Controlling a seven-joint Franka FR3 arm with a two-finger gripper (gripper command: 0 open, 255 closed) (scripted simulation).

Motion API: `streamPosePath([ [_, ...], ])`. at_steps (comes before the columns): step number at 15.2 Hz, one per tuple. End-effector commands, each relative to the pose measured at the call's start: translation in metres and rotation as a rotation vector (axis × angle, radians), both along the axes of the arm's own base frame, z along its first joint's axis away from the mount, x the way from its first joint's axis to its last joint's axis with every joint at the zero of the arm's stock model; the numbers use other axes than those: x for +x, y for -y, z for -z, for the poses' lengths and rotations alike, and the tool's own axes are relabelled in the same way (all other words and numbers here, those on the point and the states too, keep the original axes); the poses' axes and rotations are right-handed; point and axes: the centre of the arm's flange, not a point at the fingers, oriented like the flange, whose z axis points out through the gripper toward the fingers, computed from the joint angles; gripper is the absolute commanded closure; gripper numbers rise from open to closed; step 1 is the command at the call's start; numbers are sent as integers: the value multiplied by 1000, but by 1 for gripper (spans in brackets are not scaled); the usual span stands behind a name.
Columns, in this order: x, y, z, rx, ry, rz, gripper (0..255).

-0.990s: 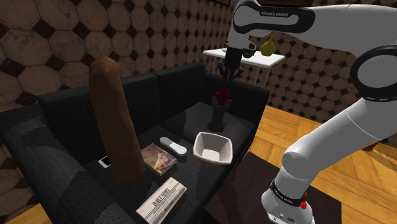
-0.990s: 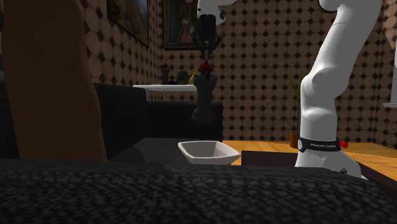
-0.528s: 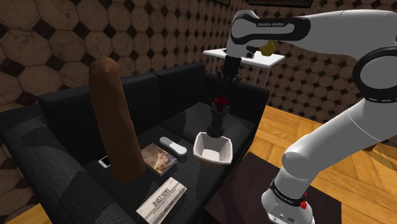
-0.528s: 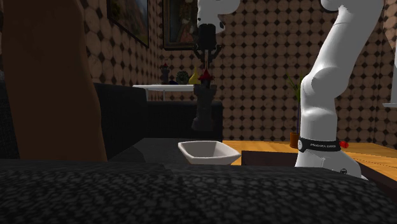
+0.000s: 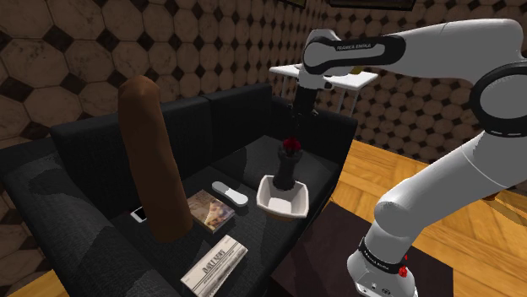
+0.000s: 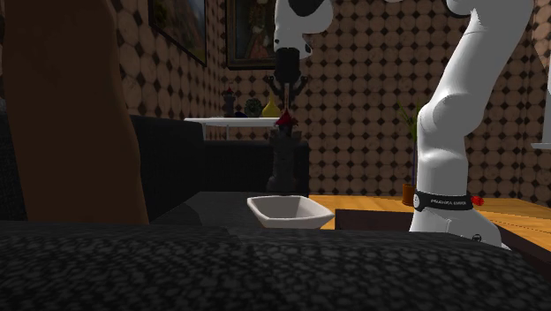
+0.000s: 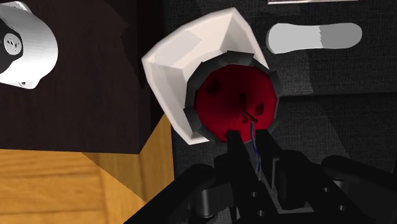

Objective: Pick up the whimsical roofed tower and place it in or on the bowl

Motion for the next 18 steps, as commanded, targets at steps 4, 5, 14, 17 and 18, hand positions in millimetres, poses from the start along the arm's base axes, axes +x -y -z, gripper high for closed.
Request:
streamPosePath([
  [4, 0, 1, 26, 0, 2, 0, 255],
  [5, 0, 1, 31, 0, 2, 0, 255],
  [14, 0, 1, 31, 0, 2, 0, 0],
  [17, 0, 0, 31, 0, 2, 0, 0],
  [18, 0, 0, 31, 0, 2, 0, 0],
])
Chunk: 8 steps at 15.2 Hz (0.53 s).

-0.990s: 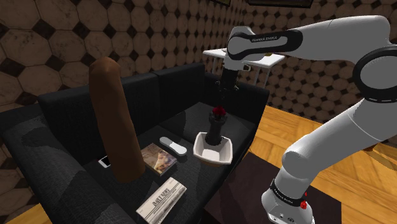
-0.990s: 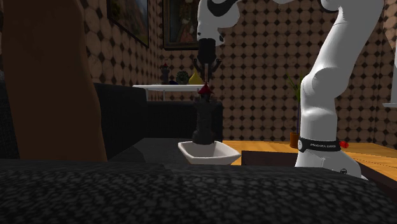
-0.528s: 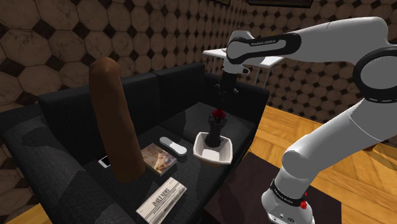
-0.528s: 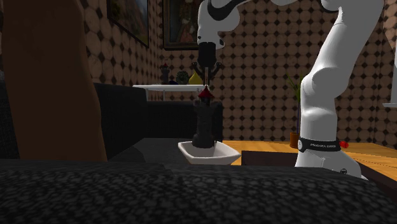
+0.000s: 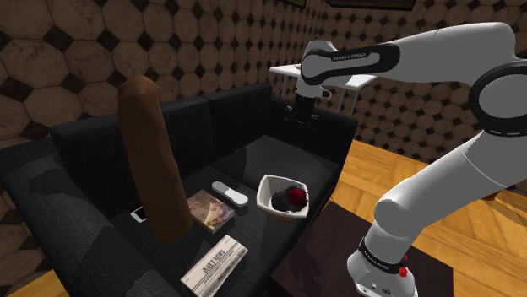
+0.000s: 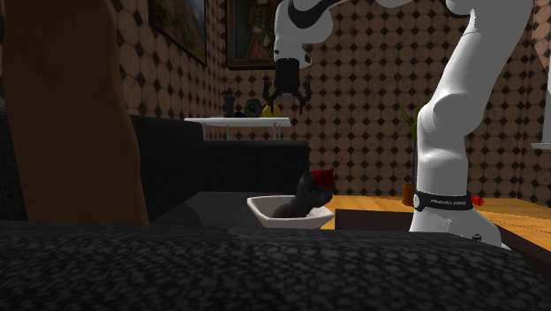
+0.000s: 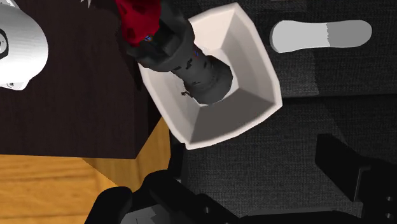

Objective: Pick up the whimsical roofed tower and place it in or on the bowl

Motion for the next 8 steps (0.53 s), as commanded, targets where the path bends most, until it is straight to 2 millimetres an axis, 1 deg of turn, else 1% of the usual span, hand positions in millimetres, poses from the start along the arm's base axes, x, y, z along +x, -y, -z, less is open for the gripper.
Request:
streamPosePath([
  [1, 0, 0, 0, 0, 0, 0, 0],
  [4, 0, 4, -39, 0, 0, 0, 0],
  [5, 0, 5, -50, 0, 0, 0, 0],
  [8, 0, 5, -50, 0, 0, 0, 0],
])
